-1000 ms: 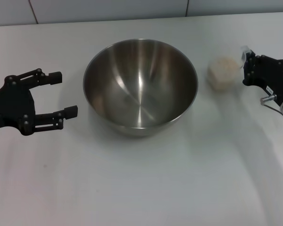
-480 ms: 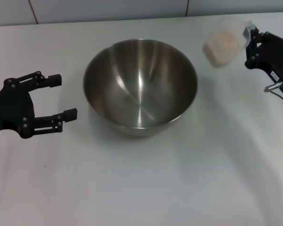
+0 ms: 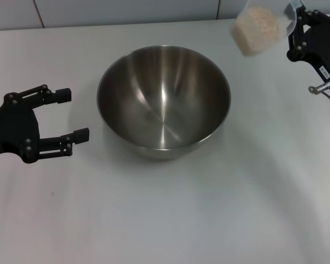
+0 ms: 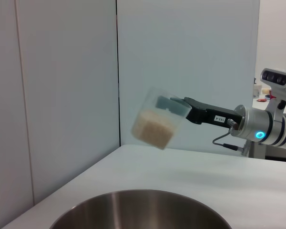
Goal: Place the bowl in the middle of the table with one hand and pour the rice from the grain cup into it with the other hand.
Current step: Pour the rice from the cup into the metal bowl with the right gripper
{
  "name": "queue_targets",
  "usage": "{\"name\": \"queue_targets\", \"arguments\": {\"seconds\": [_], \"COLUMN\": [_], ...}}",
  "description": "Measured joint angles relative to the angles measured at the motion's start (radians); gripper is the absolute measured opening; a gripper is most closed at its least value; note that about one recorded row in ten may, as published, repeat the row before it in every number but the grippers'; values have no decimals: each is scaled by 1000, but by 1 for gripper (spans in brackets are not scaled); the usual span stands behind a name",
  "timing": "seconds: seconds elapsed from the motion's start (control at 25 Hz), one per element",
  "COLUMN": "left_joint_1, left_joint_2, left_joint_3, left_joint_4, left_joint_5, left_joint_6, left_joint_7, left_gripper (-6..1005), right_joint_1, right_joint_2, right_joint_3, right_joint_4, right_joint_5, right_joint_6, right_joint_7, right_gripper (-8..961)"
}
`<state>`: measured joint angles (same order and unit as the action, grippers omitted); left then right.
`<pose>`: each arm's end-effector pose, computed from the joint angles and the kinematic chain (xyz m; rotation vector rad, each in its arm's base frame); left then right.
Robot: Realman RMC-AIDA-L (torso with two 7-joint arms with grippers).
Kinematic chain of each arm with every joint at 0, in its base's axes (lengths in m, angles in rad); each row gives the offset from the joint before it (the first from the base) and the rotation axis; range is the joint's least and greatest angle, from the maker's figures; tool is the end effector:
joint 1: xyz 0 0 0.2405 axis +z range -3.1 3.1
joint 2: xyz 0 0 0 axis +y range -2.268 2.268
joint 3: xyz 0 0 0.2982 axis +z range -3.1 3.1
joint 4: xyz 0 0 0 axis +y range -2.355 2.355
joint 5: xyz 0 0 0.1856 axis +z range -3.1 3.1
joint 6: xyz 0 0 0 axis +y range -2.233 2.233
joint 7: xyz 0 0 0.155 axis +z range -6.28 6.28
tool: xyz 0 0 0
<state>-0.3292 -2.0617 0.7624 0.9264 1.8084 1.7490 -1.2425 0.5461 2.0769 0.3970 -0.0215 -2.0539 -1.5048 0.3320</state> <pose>-0.2822 0.2862 0.0182 -2.6873 -0.2328 -0.7647 0.2873 0.3530 -0.0079 -1.7645 0.2612 0.9880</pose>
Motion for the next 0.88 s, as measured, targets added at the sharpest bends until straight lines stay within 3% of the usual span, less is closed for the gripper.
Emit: {"name": "queue_targets", "arguments": {"seconds": [0.48,0.88], "left_joint_1": [7,7], "left_joint_2": [0,-2], "left_joint_3": [0,1], "left_joint_4": [0,0], "left_joint_5": [0,0], "left_joint_6": [0,0], "left_joint_7": [7,1], "left_gripper": [859,859], "right_joint_1": [34,92], "right_joint_2": [0,2], "right_joint_3": [-9,-53], "right_joint_4": [0,11], "right_joint_5": [-4,-9], "right_joint_6": [10,55], "right_joint_7": [-19,-215], "right_gripper": [4,4]}}
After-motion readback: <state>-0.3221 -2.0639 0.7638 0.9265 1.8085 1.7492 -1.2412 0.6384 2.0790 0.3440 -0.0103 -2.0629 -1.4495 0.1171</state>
